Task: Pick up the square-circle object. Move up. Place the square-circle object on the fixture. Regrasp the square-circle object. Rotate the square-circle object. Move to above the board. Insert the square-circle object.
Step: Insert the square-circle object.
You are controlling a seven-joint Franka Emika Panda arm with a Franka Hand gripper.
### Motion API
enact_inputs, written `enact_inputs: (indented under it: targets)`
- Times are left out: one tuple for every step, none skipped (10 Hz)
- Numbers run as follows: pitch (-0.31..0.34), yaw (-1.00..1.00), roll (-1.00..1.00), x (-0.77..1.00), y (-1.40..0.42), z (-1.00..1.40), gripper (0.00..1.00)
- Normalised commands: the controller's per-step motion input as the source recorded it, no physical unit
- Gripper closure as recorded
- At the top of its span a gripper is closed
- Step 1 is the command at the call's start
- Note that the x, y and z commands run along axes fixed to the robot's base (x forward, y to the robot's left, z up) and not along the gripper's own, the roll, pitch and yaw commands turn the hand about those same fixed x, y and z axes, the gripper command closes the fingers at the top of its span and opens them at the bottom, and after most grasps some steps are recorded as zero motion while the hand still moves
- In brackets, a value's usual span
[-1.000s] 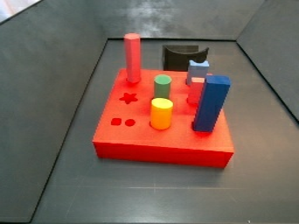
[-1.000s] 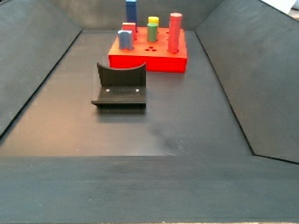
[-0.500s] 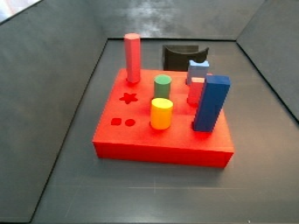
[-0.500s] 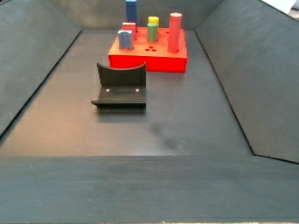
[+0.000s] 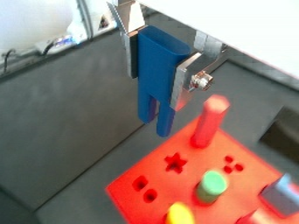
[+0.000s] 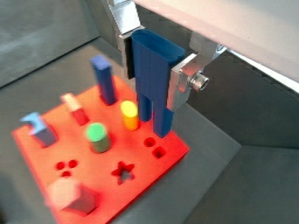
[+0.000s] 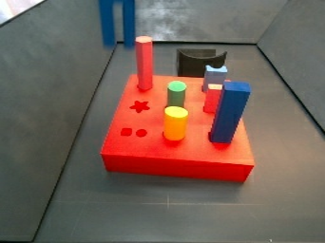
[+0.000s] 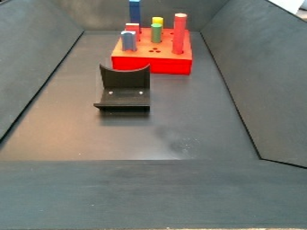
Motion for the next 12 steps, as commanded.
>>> enact_inputs:
  targets:
    - [-0.046,-0.12,0.0,0.25,-0.2,-1.0,1.0]
    - [0.0,-0.35,0.0,0.52,0.0,-1.0,1.0]
    - [0.011,-0.37,0.0,0.57,0.04,-1.0,1.0]
    - [0.0,-0.27,-0.05,0.55,0.0,-0.93,1.0]
    - [0.0,-0.05,-0.07,0.22,-0.13,-0.84,1.0]
    - [0.0,0.0,0.0,0.0,-0.12,-0.61,1.0]
    - [-0.011,0.0,-0.03,0.0,-0.11,-0.61,1.0]
    - [0.0,-0.01,-0.03,-0.02,0.0,-0.34,1.0]
    - [0.0,0.0,0.02,-0.17,0.01,-0.05,1.0]
    - [0.0,0.0,0.02,-0.14,0.0,-0.08,1.0]
    - [-0.126,0.0,-0.06,-0.32,0.0,-0.36,1.0]
    - [-0.25,0.0,-0.07,-0.51,0.0,-0.35,1.0]
